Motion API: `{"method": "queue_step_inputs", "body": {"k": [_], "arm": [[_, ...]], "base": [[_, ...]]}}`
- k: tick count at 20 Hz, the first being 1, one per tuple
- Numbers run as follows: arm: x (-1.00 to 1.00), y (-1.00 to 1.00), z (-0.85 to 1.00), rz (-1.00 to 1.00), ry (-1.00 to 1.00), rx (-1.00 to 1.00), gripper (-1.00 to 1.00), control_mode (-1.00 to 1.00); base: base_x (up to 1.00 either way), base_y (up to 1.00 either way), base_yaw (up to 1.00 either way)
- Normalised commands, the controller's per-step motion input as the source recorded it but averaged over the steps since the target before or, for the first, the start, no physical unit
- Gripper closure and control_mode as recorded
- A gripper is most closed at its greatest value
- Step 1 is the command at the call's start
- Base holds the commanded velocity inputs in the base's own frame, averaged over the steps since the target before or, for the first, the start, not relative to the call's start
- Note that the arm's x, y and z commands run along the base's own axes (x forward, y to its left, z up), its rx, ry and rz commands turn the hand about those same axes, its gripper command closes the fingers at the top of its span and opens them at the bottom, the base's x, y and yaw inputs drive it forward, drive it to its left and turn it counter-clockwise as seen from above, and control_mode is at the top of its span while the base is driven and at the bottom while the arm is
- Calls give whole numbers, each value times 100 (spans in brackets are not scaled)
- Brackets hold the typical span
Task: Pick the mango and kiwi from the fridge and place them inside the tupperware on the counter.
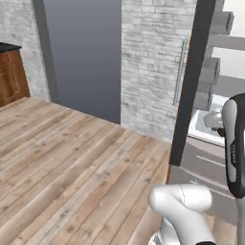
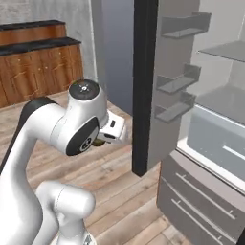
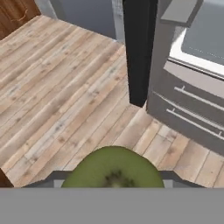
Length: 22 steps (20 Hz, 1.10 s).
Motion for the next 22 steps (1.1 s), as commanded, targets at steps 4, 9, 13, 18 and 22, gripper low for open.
{"method": "queue_step_inputs", "body": {"k": [4,9,13,18,22], "arm": [[0,0,0,0,0,0,100,100],[0,0,0,0,0,0,100,100],[0,0,0,0,0,0,100,100],[0,0,0,0,0,0,100,100],[0,0,0,0,0,0,100,100]], "base": [[-97,20,94],[-73,57,76],[-2,96,43],[0,100,33],[16,100,26]]}}
